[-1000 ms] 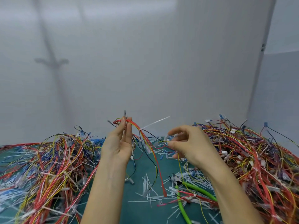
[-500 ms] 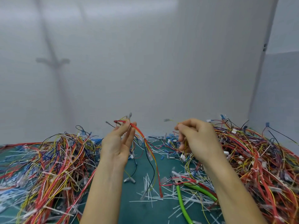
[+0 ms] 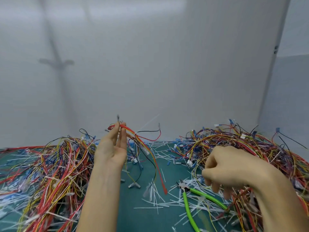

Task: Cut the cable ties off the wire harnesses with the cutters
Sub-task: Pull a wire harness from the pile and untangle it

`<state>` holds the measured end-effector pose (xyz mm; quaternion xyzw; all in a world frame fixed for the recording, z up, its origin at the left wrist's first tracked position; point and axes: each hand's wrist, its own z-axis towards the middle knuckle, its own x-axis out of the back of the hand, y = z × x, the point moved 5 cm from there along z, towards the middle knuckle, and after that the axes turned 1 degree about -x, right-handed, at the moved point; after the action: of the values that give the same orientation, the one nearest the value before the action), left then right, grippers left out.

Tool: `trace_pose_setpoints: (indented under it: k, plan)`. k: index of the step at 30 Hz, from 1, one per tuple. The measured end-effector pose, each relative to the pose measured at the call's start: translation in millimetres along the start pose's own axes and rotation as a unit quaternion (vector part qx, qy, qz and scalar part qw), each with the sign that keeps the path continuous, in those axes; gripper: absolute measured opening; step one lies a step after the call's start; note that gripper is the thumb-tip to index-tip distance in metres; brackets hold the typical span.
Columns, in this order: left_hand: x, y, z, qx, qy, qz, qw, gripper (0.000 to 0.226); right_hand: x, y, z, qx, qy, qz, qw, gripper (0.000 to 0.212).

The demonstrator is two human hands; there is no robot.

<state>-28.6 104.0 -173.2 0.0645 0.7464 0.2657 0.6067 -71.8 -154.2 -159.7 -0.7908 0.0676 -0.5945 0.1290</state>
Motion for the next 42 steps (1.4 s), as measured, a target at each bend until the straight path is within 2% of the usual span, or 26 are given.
trace_pose_setpoints:
  k: [4, 6, 8, 11, 14, 16, 19, 22, 24, 26, 29, 32, 35, 38, 39, 40, 41, 42]
  plan:
    - [-5.4, -3.2, -2.0, 0.013, -0.032, 0.031, 0.999, 0.006, 11.9, -9.2, -3.6, 0.045, 0.112, -0.039, 0.992, 0.037]
    - [-10.7, -7.9, -4.3, 0.026, -0.057, 0.062, 0.996, 0.007, 16.9, -16.6, -0.6, 0.078, 0.179, -0.005, 0.981, 0.036]
    - [-18.6, -14.0, -8.3, 0.037, -0.1, 0.107, 0.988, 0.018, 22.2, -22.9, 5.1, 0.111, 0.253, 0.084, 0.957, 0.029]
    - [-30.0, -24.2, -15.0, 0.036, -0.186, 0.197, 0.962, 0.049, 25.1, -26.7, 15.7, 0.135, 0.322, 0.273, 0.896, 0.027]
    - [-34.6, -32.4, -19.2, 0.01, -0.26, 0.296, 0.919, 0.063, 11.7, -31.9, 31.2, 0.146, 0.251, 0.478, 0.829, 0.027]
    - [-37.2, -36.9, -23.7, -0.015, -0.324, 0.382, 0.866, 0.062, -1.5, -38.5, 39.5, 0.133, 0.167, 0.577, 0.788, 0.031]
    - [-39.5, -41.2, -31.5, -0.045, -0.395, 0.481, 0.782, 0.06, -18.6, -49.6, 48.3, 0.126, 0.078, 0.657, 0.739, 0.042]
    - [-36.3, -45.9, -35.8, -0.035, -0.424, 0.533, 0.731, 0.071, -26.0, -54.0, 55.2, 0.125, 0.052, 0.722, 0.678, 0.054]
    - [-31.3, -47.8, -34.7, -0.021, -0.427, 0.571, 0.701, 0.075, -28.1, -49.4, 58.8, 0.097, 0.043, 0.77, 0.629, 0.049]
    - [-25.1, -46.9, -30.5, -0.005, -0.421, 0.609, 0.672, 0.063, -29.0, -41.9, 60.7, 0.072, 0.029, 0.803, 0.591, 0.04]
    - [-14.4, -44.5, -23.3, 0.022, -0.419, 0.668, 0.614, 0.05, -29.1, -31.1, 62.4, 0.051, 0.016, 0.807, 0.589, 0.034]
    - [-2.6, -42.6, -15.1, 0.038, -0.391, 0.726, 0.563, 0.043, -28.3, -25.7, 63.4, 0.056, 0.0, 0.8, 0.598, 0.047]
    - [5.1, -46.2, -10.5, 0.067, -0.369, 0.767, 0.521, 0.034, -29.6, -30.1, 62.8, 0.058, -0.009, 0.752, 0.657, 0.038]
    - [6.9, -48.7, -10.2, 0.07, -0.376, 0.788, 0.483, 0.032, -29.2, -40.9, 59.0, 0.087, 0.034, 0.683, 0.724, 0.033]
    - [7.6, -48.3, -8.5, 0.065, -0.375, 0.791, 0.48, 0.036, -28.0, -45.6, 56.3, 0.112, 0.04, 0.661, 0.741, 0.031]
    - [7.8, -47.6, -6.6, 0.061, -0.366, 0.788, 0.492, 0.041, -26.8, -50.4, 52.8, 0.142, 0.037, 0.632, 0.761, 0.029]
    - [7.1, -46.0, -3.5, 0.054, -0.346, 0.778, 0.522, 0.046, -25.8, -55.0, 49.1, 0.173, 0.032, 0.596, 0.783, 0.027]
    - [5.7, -42.8, -0.2, 0.042, -0.314, 0.759, 0.569, 0.049, -25.0, -58.9, 45.4, 0.201, 0.029, 0.559, 0.804, 0.024]
